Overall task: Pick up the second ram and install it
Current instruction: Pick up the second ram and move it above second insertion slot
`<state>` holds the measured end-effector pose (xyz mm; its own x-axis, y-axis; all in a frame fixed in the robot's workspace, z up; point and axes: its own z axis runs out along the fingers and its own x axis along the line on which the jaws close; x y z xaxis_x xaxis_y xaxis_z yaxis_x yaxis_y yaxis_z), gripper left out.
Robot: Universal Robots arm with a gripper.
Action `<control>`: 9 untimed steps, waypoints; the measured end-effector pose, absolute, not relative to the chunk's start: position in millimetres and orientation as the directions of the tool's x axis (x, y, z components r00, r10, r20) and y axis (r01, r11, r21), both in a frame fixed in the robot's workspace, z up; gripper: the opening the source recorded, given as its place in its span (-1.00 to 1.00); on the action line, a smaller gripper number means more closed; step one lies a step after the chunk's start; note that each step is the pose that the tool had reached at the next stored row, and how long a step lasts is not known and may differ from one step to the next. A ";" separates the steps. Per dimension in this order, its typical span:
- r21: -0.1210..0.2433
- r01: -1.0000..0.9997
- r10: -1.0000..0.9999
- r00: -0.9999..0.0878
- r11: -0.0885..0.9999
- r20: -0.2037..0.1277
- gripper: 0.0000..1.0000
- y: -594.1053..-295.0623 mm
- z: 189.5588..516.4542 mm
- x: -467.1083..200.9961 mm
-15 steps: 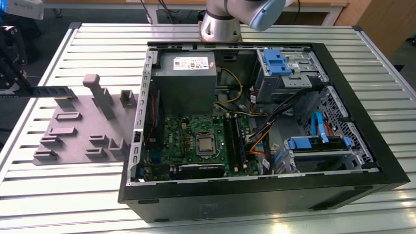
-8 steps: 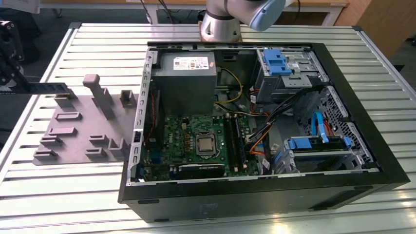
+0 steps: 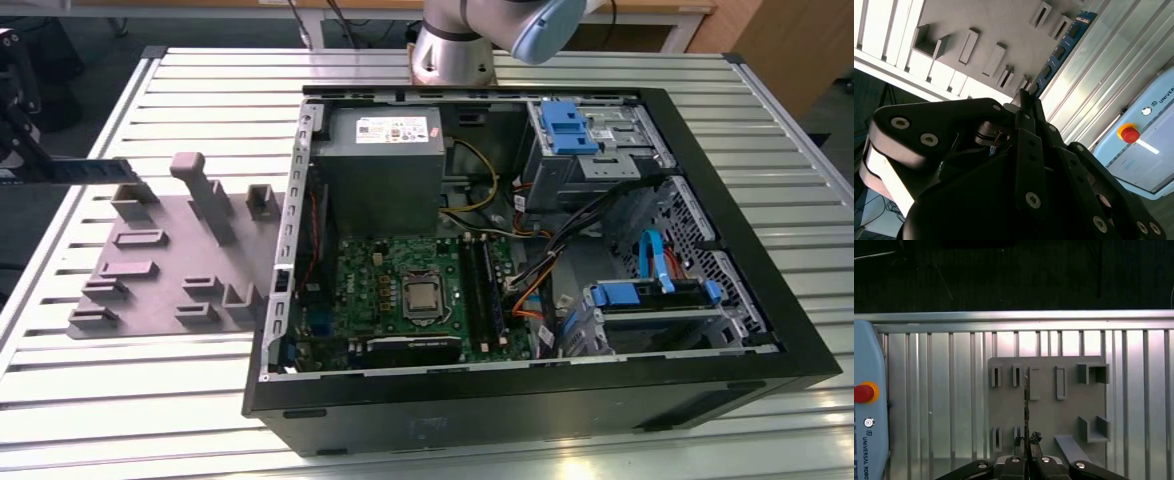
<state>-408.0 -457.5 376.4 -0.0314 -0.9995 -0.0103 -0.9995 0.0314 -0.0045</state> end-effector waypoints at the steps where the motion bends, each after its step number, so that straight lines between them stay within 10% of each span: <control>1: -0.005 -0.999 -0.999 -0.031 0.031 -0.010 -0.72 -457.5 377.9 -408.1; 9: -0.011 -0.999 -0.999 -0.031 0.031 -0.011 -0.72 -457.5 395.2 -408.3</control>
